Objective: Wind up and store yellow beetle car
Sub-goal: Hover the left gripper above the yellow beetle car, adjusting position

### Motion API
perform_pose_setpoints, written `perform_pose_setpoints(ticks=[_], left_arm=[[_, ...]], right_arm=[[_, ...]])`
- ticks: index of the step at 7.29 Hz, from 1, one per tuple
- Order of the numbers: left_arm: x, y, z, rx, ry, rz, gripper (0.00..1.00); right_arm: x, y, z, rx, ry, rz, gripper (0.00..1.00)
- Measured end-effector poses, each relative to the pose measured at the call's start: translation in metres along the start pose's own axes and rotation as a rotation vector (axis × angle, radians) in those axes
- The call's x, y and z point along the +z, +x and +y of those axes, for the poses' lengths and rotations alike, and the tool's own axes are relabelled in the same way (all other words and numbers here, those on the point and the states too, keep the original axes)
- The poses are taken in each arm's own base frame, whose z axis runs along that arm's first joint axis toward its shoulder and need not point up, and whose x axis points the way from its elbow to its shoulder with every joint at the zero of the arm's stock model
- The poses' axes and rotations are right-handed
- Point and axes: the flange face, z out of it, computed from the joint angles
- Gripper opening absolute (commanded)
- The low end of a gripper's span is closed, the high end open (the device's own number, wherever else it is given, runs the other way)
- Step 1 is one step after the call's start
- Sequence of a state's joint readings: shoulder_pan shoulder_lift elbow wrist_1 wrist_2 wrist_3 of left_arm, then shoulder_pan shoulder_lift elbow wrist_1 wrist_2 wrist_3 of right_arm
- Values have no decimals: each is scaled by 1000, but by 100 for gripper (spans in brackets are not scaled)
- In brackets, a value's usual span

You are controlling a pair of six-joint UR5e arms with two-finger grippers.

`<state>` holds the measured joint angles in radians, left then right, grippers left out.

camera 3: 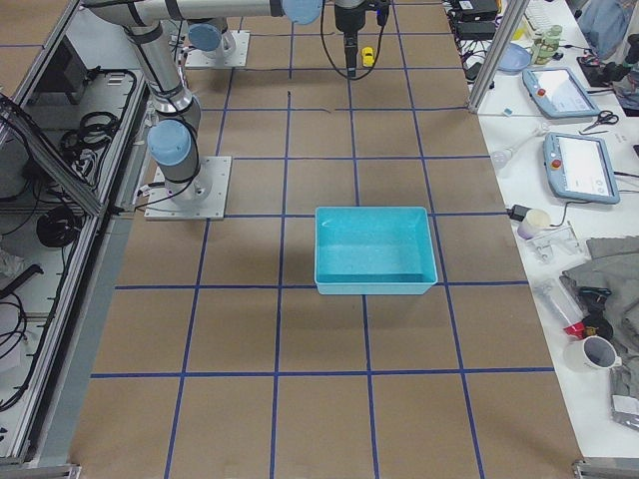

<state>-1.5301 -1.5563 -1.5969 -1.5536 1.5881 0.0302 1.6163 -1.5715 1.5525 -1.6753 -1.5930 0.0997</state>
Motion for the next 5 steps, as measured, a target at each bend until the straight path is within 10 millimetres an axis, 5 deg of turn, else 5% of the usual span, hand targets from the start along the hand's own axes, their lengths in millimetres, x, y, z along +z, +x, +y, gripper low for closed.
perform_pose_setpoints(ticks=[5], left_arm=[[22, -1, -4, -5, -42, 3, 100]], right_arm=[[0, 0, 0, 0, 0, 0, 100]])
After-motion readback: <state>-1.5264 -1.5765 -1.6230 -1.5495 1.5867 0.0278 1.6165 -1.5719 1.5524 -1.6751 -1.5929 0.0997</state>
